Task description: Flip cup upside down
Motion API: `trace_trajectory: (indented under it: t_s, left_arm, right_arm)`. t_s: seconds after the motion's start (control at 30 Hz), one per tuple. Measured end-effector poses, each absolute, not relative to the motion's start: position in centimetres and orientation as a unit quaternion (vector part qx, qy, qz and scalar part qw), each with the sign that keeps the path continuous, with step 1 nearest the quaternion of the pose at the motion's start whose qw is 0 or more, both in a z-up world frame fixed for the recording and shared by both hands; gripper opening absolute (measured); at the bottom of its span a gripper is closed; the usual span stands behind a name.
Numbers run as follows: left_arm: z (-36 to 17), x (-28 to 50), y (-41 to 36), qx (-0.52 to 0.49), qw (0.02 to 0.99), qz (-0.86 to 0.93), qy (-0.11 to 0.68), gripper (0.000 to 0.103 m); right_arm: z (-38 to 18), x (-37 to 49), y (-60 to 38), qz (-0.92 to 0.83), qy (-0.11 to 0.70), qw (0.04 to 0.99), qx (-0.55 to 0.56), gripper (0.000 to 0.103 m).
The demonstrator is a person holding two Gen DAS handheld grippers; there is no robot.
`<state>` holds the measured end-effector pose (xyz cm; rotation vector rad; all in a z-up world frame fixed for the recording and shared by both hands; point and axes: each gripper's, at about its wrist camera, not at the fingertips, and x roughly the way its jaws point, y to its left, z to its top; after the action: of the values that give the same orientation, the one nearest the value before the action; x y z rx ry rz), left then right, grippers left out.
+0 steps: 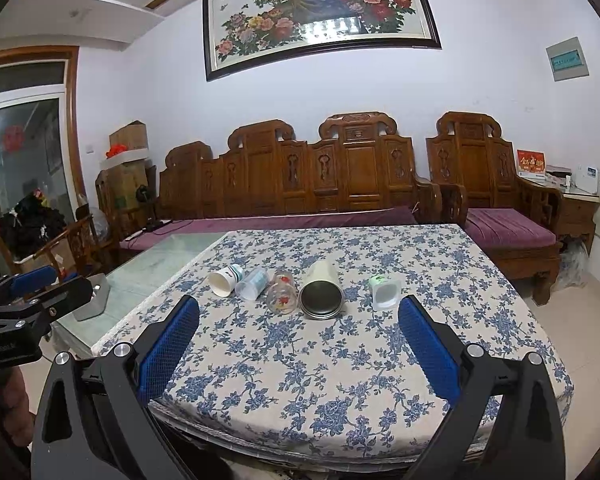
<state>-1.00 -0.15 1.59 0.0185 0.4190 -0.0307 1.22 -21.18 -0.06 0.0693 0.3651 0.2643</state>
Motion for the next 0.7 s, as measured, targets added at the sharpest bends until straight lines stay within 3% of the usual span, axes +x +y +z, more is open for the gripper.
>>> trace_trajectory:
  t_s: [0.7]
  left_arm:
    - [1.58, -0.98, -0.24, 0.009, 0.978, -0.015, 0.208, 0.095]
  right_arm:
    - [-0.02, 1.18, -21.29, 0.133, 0.182, 0.974, 0.038, 0.100]
